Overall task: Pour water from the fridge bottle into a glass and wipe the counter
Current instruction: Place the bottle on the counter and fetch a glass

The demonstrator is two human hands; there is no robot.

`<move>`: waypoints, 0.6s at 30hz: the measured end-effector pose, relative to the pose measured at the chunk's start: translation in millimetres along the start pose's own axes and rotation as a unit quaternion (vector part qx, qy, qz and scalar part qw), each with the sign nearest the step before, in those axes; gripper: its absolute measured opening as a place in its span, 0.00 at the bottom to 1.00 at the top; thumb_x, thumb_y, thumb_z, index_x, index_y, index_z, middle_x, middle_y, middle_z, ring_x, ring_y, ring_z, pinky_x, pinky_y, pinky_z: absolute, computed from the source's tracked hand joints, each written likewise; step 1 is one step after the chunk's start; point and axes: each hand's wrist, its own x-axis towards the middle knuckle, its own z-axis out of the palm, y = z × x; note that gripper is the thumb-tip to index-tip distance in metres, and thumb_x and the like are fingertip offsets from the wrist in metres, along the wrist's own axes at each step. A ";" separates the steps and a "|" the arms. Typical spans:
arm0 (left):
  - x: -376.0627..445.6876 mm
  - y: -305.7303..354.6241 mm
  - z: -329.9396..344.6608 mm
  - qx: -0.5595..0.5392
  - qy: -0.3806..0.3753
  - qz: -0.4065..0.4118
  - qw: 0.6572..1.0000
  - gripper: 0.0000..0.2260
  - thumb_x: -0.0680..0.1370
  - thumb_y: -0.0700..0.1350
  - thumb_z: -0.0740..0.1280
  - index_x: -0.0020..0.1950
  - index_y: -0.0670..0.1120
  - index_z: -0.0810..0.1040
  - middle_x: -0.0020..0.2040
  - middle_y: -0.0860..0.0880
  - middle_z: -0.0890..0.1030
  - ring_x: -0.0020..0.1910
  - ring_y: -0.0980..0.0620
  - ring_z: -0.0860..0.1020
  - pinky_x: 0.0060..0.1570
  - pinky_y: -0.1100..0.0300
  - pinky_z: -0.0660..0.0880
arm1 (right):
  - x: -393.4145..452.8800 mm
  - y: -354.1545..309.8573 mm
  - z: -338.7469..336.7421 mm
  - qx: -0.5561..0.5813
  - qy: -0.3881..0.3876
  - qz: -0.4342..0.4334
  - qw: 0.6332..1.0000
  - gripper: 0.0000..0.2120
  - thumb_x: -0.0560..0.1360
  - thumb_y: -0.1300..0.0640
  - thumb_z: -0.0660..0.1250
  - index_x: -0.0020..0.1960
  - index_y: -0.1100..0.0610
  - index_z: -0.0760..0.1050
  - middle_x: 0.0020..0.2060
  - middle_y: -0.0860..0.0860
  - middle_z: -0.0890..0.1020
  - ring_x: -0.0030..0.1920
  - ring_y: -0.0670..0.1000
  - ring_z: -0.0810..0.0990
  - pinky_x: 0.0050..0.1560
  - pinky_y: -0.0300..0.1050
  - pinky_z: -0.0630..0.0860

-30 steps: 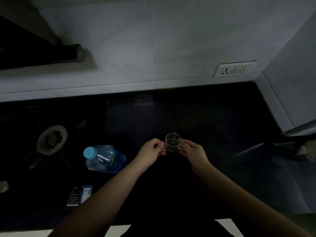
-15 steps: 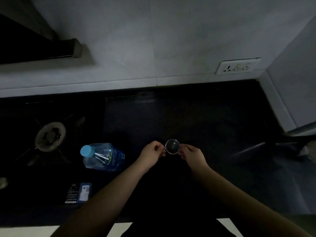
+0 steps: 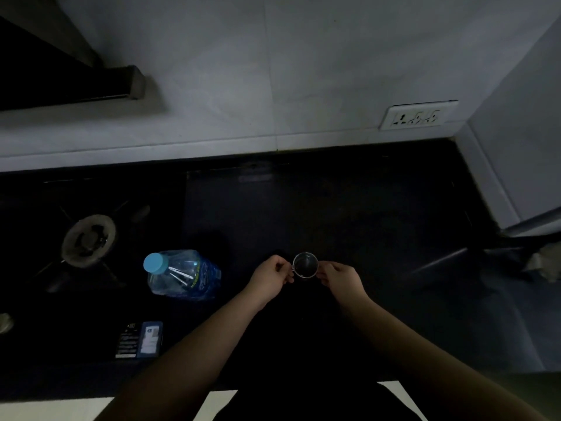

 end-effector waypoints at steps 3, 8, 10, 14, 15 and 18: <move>-0.1 0.0 1.6 0.003 -0.003 -0.007 1.000 0.07 0.82 0.48 0.61 0.50 0.50 0.77 0.44 0.50 0.84 0.48 0.51 0.82 0.57 0.50 0.78 | -0.9 0.9 -0.4 0.013 0.000 0.008 1.000 0.11 0.80 0.58 0.60 0.44 0.48 0.79 0.45 0.48 0.84 0.48 0.48 0.82 0.54 0.47 0.79; 0.4 -2.9 7.4 0.000 0.006 -0.003 1.000 0.07 0.82 0.48 0.61 0.49 0.50 0.77 0.43 0.50 0.84 0.47 0.51 0.83 0.57 0.48 0.78 | -1.7 3.3 -0.3 0.018 0.007 0.011 1.000 0.12 0.80 0.57 0.60 0.42 0.47 0.77 0.46 0.48 0.83 0.49 0.48 0.82 0.55 0.47 0.78; -0.2 -2.3 8.0 0.000 0.006 -0.004 1.000 0.07 0.82 0.48 0.61 0.49 0.50 0.77 0.43 0.50 0.84 0.47 0.51 0.83 0.57 0.49 0.78 | 0.0 4.5 -0.4 0.023 0.006 0.020 1.000 0.12 0.80 0.57 0.60 0.42 0.48 0.78 0.45 0.49 0.83 0.50 0.50 0.82 0.58 0.50 0.78; -0.6 -0.4 6.6 0.014 -0.001 -0.013 1.000 0.07 0.83 0.49 0.60 0.51 0.50 0.77 0.45 0.50 0.84 0.48 0.52 0.82 0.57 0.50 0.78 | 2.7 1.5 -1.1 0.028 0.000 0.046 0.999 0.11 0.80 0.57 0.60 0.42 0.49 0.78 0.46 0.49 0.82 0.49 0.49 0.81 0.58 0.48 0.78; -0.1 -0.8 6.9 0.014 0.001 -0.009 1.000 0.07 0.83 0.49 0.60 0.51 0.50 0.77 0.45 0.50 0.84 0.47 0.52 0.82 0.57 0.50 0.78 | 3.3 1.4 -0.8 0.025 -0.001 0.048 0.999 0.11 0.80 0.57 0.60 0.43 0.49 0.77 0.46 0.49 0.82 0.48 0.49 0.81 0.58 0.48 0.78; 0.1 -3.3 8.1 0.014 0.011 -0.003 1.000 0.06 0.82 0.49 0.61 0.51 0.51 0.77 0.44 0.51 0.84 0.45 0.53 0.83 0.56 0.49 0.79 | 2.7 3.0 -0.1 0.017 -0.003 0.045 0.999 0.10 0.80 0.57 0.60 0.44 0.49 0.78 0.46 0.49 0.83 0.49 0.49 0.82 0.57 0.48 0.78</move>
